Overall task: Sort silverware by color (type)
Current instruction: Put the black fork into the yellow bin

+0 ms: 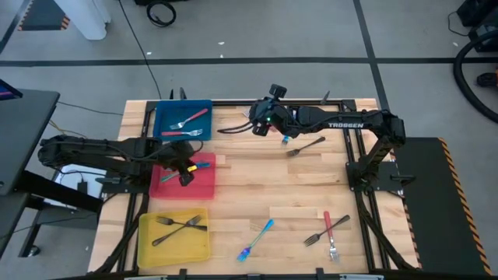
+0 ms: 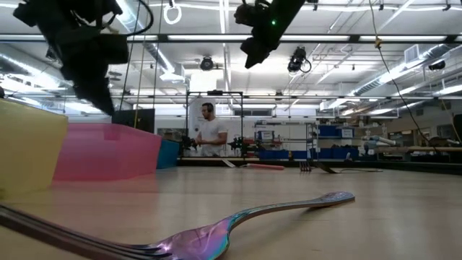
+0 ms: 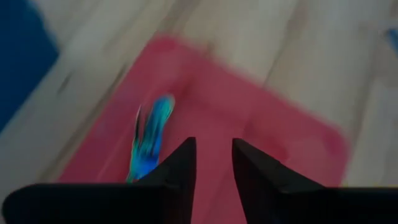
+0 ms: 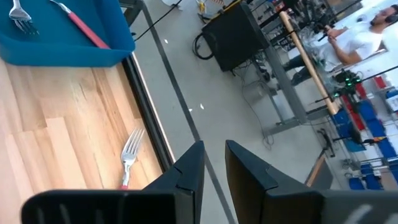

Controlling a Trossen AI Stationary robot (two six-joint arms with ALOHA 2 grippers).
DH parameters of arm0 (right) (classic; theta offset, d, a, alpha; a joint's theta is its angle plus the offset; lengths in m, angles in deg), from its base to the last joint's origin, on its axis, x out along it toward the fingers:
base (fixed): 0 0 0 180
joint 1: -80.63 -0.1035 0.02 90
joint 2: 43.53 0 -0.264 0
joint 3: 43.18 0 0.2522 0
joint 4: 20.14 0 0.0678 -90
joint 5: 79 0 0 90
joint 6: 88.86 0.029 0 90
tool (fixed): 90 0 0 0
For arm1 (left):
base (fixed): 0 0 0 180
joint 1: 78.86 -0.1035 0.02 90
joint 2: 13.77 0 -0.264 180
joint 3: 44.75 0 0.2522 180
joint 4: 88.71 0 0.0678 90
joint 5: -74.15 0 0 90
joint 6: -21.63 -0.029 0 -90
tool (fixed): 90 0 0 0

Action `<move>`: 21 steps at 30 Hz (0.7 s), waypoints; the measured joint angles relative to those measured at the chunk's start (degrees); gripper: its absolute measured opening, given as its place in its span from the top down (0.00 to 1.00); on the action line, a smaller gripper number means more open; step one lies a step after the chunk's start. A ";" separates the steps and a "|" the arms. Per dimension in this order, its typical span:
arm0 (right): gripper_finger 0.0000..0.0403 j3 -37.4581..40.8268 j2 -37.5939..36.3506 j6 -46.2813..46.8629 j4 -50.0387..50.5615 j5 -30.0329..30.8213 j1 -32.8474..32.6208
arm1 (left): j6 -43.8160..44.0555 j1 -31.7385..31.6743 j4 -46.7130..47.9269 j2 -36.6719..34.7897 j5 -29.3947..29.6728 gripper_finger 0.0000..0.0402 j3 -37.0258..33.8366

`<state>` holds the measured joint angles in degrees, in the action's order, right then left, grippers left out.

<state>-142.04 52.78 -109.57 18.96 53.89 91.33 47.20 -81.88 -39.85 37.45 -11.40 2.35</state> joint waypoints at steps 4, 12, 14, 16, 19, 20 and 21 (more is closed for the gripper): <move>0.82 0.00 0.02 0.01 -0.38 -9.43 3.42 | -7.70 -0.04 -10.18 0.00 0.02 0.74 0.00; 0.82 0.00 0.02 0.02 -0.39 -15.51 9.49 | -24.89 -0.04 -34.56 0.02 0.00 0.74 0.00; 0.82 0.00 0.02 -0.48 -0.42 -17.05 10.57 | -28.99 -0.04 -39.16 0.02 0.02 0.74 0.00; 0.82 0.00 0.07 -0.91 -0.68 -20.14 11.77 | -32.10 -0.04 -42.43 0.10 0.03 0.74 0.04; 0.81 0.00 0.12 -0.42 -2.63 -25.13 13.62 | -34.62 -0.05 -45.74 0.15 0.03 0.74 0.04; 0.81 0.00 0.12 -0.37 -3.41 -26.56 14.23 | -35.21 -0.05 -46.88 0.15 0.04 0.74 0.04; 0.80 0.00 0.13 -0.40 -3.86 -27.80 14.80 | -35.76 -0.04 -47.80 0.15 0.04 0.74 0.04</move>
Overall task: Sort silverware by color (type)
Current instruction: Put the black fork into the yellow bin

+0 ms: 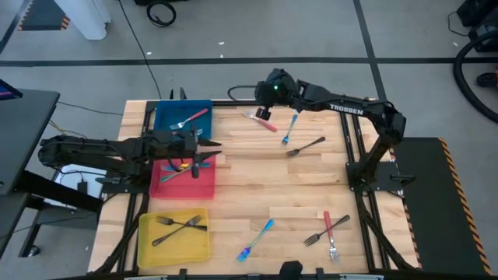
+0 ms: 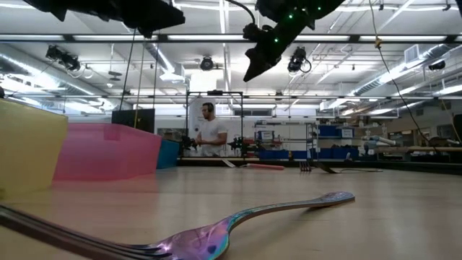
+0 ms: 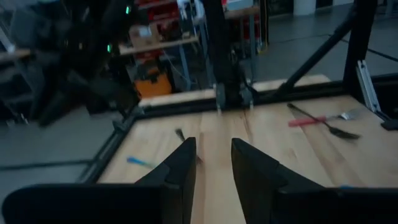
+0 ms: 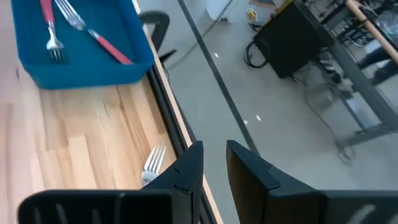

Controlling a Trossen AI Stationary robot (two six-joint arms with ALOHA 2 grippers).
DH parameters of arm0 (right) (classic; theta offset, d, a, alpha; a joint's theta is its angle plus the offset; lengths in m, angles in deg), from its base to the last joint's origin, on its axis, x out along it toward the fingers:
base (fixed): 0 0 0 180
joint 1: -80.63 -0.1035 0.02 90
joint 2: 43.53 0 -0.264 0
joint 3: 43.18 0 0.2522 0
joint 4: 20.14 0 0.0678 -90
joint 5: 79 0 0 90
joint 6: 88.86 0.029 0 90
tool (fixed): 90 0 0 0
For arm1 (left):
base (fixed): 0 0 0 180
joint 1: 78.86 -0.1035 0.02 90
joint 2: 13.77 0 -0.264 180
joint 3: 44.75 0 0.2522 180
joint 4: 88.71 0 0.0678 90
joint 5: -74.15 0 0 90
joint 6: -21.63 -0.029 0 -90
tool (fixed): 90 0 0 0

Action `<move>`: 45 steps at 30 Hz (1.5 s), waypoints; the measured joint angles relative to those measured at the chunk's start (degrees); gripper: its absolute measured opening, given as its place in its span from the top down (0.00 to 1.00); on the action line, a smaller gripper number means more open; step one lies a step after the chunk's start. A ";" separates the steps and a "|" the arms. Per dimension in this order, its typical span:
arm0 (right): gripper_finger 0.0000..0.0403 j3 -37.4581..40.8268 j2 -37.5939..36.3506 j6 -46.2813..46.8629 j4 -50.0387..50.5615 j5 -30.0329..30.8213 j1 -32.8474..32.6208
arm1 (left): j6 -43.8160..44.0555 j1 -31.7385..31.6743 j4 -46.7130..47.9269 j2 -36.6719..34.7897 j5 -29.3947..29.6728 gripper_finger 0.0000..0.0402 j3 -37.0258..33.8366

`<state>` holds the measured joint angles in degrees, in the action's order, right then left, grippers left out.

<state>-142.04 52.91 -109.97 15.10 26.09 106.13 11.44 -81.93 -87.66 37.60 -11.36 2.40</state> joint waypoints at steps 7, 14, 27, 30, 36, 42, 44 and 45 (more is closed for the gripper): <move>0.72 -0.02 0.00 4.26 6.13 -1.45 2.89 | -2.94 -0.02 -2.33 0.00 0.00 0.74 0.00; 0.70 -0.02 0.00 18.92 26.49 -2.17 1.96 | -2.94 -0.02 -1.39 0.00 0.00 0.74 0.00; 0.70 -0.02 0.00 34.64 54.16 -16.67 -6.46 | -3.02 -0.02 -0.55 0.00 0.00 0.74 0.00; 0.71 -0.02 -0.01 36.72 56.58 -16.37 -9.87 | -3.06 -0.02 1.16 0.00 0.00 0.74 0.00; 0.70 -0.02 0.00 40.61 57.08 -16.34 -18.96 | -0.97 0.08 4.97 0.00 -0.04 0.74 0.00; 0.71 -0.01 0.00 42.46 59.20 -16.28 -29.89 | 3.43 0.09 5.04 0.00 -0.07 0.74 0.00; 0.70 0.00 0.00 44.60 59.61 -16.23 -33.31 | 5.02 0.09 5.56 0.00 -0.19 0.74 0.00; 0.70 0.00 -0.01 45.96 59.69 -16.21 -34.95 | 5.43 0.09 5.91 0.00 -0.22 0.74 0.00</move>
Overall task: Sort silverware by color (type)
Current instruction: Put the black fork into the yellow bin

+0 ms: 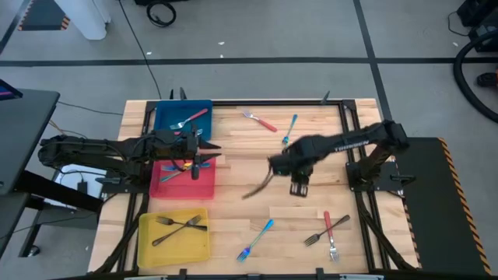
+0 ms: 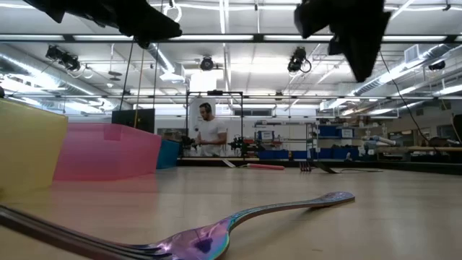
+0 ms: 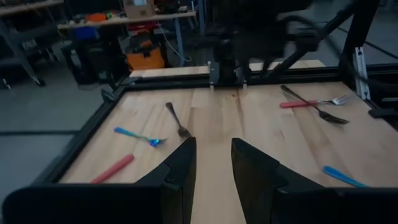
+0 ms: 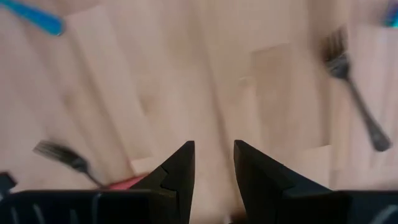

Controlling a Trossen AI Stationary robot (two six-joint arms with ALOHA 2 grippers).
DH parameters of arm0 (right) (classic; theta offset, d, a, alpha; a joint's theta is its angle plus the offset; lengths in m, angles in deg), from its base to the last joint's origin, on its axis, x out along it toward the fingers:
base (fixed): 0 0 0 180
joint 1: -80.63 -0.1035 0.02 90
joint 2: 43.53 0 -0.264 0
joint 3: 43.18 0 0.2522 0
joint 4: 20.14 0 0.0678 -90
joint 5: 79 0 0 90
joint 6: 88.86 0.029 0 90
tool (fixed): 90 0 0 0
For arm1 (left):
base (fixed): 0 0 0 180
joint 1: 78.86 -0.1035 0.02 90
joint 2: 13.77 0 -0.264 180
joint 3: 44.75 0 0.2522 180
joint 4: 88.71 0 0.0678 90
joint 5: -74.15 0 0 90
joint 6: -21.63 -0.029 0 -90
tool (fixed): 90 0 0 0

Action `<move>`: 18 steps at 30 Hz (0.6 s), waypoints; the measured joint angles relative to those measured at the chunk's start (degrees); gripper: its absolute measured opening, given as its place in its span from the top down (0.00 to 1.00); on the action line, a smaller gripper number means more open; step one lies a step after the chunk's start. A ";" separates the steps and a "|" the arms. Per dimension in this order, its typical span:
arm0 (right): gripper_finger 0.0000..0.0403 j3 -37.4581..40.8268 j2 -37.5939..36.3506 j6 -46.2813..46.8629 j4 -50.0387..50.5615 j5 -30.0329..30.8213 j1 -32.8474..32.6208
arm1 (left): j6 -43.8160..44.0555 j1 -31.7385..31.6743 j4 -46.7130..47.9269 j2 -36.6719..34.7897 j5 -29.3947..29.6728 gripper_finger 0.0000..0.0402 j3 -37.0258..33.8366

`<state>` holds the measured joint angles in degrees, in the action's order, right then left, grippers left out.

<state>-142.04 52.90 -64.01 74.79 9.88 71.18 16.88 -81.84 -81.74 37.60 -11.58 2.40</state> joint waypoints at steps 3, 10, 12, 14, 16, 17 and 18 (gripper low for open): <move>0.71 0.00 -0.01 4.84 0.01 0.00 -4.79 | 1.86 0.02 1.05 0.00 -0.02 0.74 0.00; 0.71 0.00 0.00 17.47 0.44 2.36 -15.11 | 3.06 2.09 2.47 0.00 -0.02 0.74 0.00; 0.71 0.00 -0.01 21.56 1.03 2.48 -17.54 | 2.92 3.17 2.43 0.00 -0.04 0.74 0.00; 0.70 0.00 -0.01 25.11 1.87 2.81 -19.84 | 2.61 4.18 2.32 0.00 -0.04 0.74 0.00; 0.70 0.01 -0.01 27.84 2.24 4.07 -22.17 | 2.29 4.92 1.88 0.00 -0.04 0.74 0.00; 0.71 0.20 -0.02 29.03 2.11 5.01 -23.32 | 2.25 5.21 1.35 0.00 -0.04 0.74 0.00; 0.71 0.68 -0.07 29.94 1.77 5.97 -24.35 | 2.19 5.40 0.67 0.00 -0.04 0.74 0.00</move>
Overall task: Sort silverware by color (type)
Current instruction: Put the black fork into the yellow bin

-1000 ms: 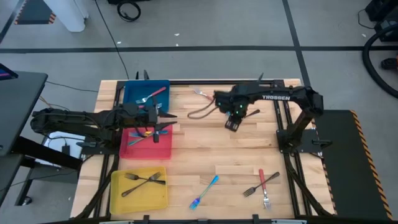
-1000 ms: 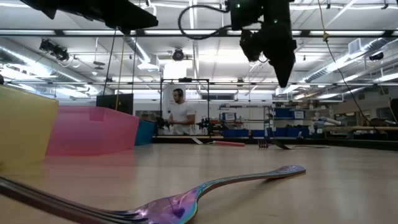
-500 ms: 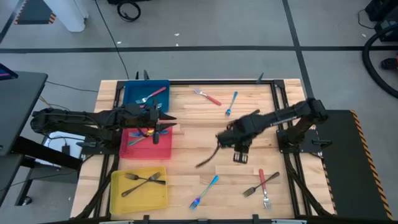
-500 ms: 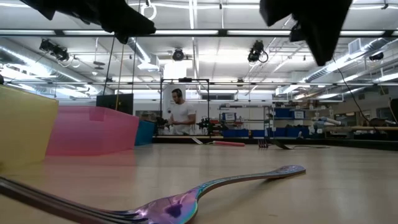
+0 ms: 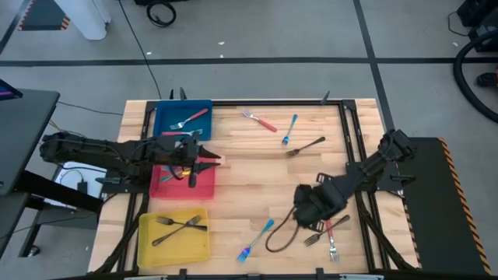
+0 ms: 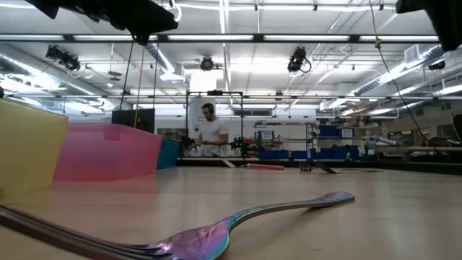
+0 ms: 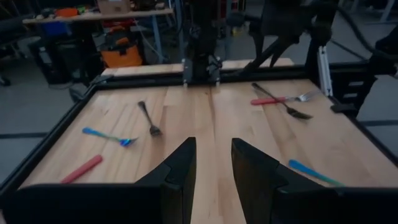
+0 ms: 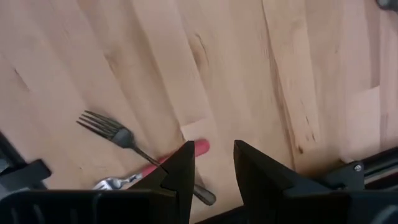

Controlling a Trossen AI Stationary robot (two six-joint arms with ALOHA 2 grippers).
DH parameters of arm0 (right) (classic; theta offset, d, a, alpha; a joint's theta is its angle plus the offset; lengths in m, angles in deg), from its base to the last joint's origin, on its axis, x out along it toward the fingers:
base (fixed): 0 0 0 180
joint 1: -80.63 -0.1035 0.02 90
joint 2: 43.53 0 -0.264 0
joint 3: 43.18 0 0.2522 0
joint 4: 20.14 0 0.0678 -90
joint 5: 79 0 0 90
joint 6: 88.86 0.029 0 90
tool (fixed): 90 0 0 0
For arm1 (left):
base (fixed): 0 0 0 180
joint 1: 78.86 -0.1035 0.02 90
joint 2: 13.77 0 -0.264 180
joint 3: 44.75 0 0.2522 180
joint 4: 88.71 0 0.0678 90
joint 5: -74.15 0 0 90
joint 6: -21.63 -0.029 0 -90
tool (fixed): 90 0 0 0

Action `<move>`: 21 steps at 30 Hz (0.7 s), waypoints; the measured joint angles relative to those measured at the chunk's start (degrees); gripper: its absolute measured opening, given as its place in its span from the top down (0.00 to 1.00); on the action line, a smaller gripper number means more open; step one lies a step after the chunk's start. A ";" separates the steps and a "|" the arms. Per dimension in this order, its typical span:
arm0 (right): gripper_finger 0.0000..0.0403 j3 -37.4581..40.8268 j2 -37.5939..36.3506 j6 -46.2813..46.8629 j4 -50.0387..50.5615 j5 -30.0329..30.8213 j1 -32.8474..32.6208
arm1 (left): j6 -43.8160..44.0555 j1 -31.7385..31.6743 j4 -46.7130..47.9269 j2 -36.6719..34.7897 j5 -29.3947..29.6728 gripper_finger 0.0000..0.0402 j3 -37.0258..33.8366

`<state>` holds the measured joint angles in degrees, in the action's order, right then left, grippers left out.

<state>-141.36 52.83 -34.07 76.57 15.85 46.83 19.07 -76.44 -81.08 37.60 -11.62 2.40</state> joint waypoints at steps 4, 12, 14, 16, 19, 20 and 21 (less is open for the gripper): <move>0.70 3.44 0.00 2.35 -2.64 1.11 -4.24 | -0.07 0.48 -1.21 0.00 0.00 0.74 0.00; 0.70 9.99 0.02 2.83 -16.50 -0.88 -9.87 | -2.30 0.39 -2.68 0.00 0.02 0.74 0.00; 0.70 12.15 0.00 3.89 -19.10 -1.16 -10.98 | -2.27 0.39 -2.86 0.00 0.02 0.74 0.00; 0.71 14.44 0.02 5.46 -20.59 -2.27 -12.08 | -2.24 0.41 -3.00 0.00 0.02 0.74 0.00; 0.71 18.05 0.04 7.25 -24.93 -4.18 -13.51 | -2.20 0.41 -3.00 0.00 0.02 0.74 0.00; 0.70 19.09 0.04 7.28 -26.34 -4.45 -13.98 | -2.19 0.41 -3.01 0.00 0.02 0.74 0.00; 0.70 20.13 0.04 7.26 -28.26 -4.54 -14.34 | -2.18 0.41 -3.01 0.00 0.02 0.74 0.00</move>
<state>-121.23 52.87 -26.81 48.31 11.31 32.49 16.88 -76.03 -84.09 37.60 -11.60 2.40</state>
